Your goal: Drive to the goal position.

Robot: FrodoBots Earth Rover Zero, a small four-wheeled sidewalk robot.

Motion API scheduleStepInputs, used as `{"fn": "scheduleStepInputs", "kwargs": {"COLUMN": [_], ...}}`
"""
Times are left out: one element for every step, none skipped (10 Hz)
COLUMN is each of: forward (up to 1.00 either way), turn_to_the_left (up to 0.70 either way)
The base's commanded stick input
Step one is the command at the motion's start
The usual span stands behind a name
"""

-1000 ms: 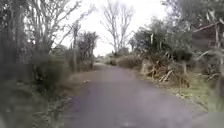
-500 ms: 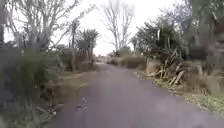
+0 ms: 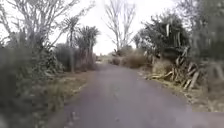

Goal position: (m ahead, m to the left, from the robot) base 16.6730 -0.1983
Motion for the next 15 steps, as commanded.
{"fn": "scheduleStepInputs", "kwargs": {"forward": [1.0,1.0,1.0,1.0,1.0,1.0,1.0,1.0,1.0,1.0,1.0,1.0,1.0,1.0,1.0], "turn_to_the_left": [0.0,0.0,0.0,0.0,0.0,0.0,0.0,0.0,0.0,0.0,0.0,0.0,0.0,0.0,0.0]}}
